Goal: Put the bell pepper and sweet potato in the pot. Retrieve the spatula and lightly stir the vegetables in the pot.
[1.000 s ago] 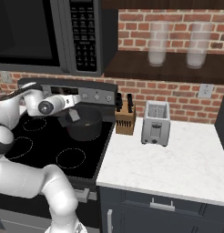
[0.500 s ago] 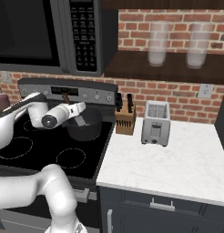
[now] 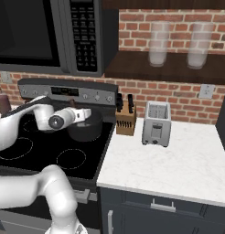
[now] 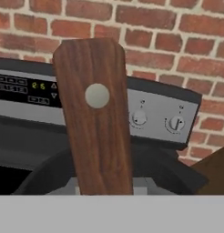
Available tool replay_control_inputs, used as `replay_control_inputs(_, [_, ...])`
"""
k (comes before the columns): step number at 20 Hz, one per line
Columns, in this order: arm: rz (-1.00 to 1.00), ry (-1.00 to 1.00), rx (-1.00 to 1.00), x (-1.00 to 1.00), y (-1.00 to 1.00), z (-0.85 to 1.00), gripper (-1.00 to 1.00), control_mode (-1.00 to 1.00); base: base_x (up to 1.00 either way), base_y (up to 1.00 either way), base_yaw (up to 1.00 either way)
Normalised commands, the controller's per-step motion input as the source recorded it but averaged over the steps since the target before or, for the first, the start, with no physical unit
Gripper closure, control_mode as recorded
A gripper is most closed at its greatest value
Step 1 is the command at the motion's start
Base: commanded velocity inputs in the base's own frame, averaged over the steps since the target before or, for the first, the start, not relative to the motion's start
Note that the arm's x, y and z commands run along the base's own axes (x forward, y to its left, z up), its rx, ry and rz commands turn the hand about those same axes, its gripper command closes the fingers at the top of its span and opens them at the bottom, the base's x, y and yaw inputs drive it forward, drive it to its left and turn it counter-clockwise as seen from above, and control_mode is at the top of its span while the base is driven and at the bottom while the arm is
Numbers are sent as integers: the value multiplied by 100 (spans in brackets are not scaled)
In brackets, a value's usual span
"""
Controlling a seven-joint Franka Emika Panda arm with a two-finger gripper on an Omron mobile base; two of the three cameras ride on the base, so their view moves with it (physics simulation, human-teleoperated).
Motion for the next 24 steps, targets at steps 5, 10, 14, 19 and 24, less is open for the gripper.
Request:
replay_control_inputs(5, [0, 17, 15, 21, 0, -40, 100, -100, 0, 0, 0])
replay_control_inputs(10, [1, 0, 12, 37, 0, -51, 100, -100, 0, 0, 0])
replay_control_inputs(14, [6, -17, 12, 28, 0, -19, 100, -100, 0, 0, 0])
replay_control_inputs(19, [7, -24, 12, 2, 0, -10, 100, -100, 0, 0, 0])
replay_control_inputs(24, [1, -8, 3, -3, -1, -3, 100, -100, 0, 0, 0])
